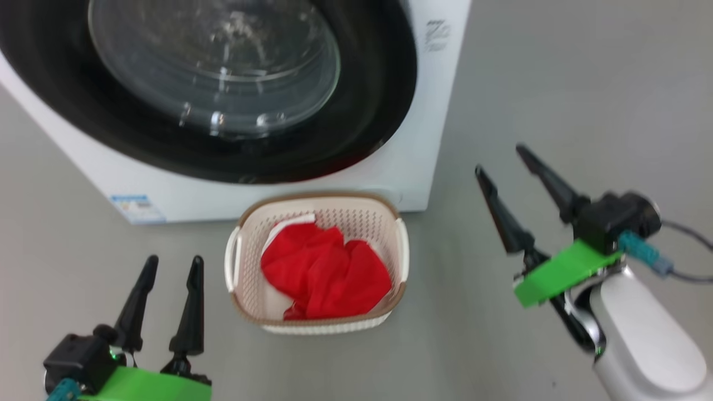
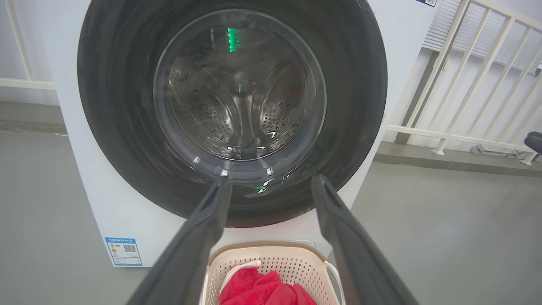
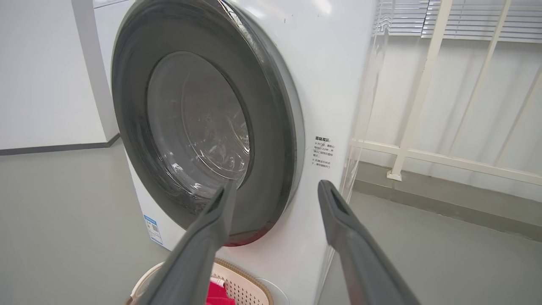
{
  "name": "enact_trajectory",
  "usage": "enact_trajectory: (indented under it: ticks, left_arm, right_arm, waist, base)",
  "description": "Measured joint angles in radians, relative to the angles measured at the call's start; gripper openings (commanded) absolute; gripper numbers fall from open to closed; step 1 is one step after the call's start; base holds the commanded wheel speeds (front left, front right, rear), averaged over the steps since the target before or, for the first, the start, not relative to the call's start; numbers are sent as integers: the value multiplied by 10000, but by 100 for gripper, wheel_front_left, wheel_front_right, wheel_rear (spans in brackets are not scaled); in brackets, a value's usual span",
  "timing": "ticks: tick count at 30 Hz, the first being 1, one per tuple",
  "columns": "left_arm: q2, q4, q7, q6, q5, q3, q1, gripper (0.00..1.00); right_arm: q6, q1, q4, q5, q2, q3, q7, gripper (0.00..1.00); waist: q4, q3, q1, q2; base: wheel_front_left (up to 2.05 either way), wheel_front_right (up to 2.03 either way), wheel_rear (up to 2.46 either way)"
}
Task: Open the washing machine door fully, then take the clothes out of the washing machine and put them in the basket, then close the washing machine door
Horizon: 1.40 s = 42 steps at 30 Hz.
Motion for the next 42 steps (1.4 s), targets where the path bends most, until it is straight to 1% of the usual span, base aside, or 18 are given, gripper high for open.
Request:
enact_trajectory:
  ticks: [3, 7, 9, 17, 24, 25, 29, 31, 36, 40, 41, 42]
  left_arm:
    - [67, 25, 0, 0, 4, 8, 250, 100]
    - [261, 128, 0, 0, 56, 69, 630, 100]
    - [265, 117, 0, 0, 176, 86, 757, 100]
    - [299, -58, 0, 0, 334, 196, 1167, 100]
    - [320, -286, 0, 0, 382, 330, 1512, 100]
    - [332, -313, 0, 0, 380, 343, 1640, 100]
    - [341, -353, 0, 0, 380, 366, 1818, 100]
    - [357, -374, 0, 0, 378, 380, 1918, 100]
    - [441, -516, 0, 0, 359, 391, 2065, 100]
    - [552, -734, 0, -2, 230, 297, 2243, 100]
    - [523, -629, 17, 13, 180, 286, 2271, 0]
    - [479, -487, 29, 13, 180, 253, 2305, 0]
  right_arm:
    - [0, 686, -382, 0, 12, -134, 2, 100]
    - [0, 1665, -1026, 29, 6, -742, 2, 100]
    - [0, 2111, -1358, 38, 4, -1034, 2, 100]
    - [0, 3329, -1925, 130, -17, -1783, 2, 100]
    - [0, 4172, -2265, 17, 73, -2029, 2, 100]
    - [0, 4382, -2364, 2, 198, -2278, 2, 100]
    - [0, 4859, -2443, -286, 353, -2615, 2, 100]
    - [0, 5132, -2499, -330, 535, -2788, 2, 100]
    - [0, 5588, -2546, -355, 711, -2869, 2, 100]
    - [0, 5596, -2560, -355, 884, -2899, 2, 100]
    - [2, 5596, -2479, -349, 903, -2876, 4, 0]
    - [0, 5604, -2339, -349, 941, -2847, 15, 0]
  waist:
    - [-225, -377, 0, 0]
    - [-465, -861, 0, 0]
    - [-567, -1072, 0, 0]
    - [-876, -1593, 0, 0]
    - [-917, -1956, 0, 0]
    - [-909, -2057, 0, -1]
    - [-863, -2255, 0, 0]
    - [-840, -2344, 0, 0]
    - [-825, -2516, 0, -1]
    - [-823, -2614, 0, 0]
    - [-820, -2621, 0, 0]
    - [-820, -2623, 0, 0]
  base:
    - [0, 0, 0]
    - [0, 0, 0]
    - [0, 0, 0]
    - [0, 0, 0]
    - [0, 0, 0]
    - [0, 0, 0]
    - [0, 0, 0]
    - [0, 0, 0]
    - [0, 0, 0]
    - [0, 0, 0]
    - [0, 0, 0]
    - [0, 0, 0]
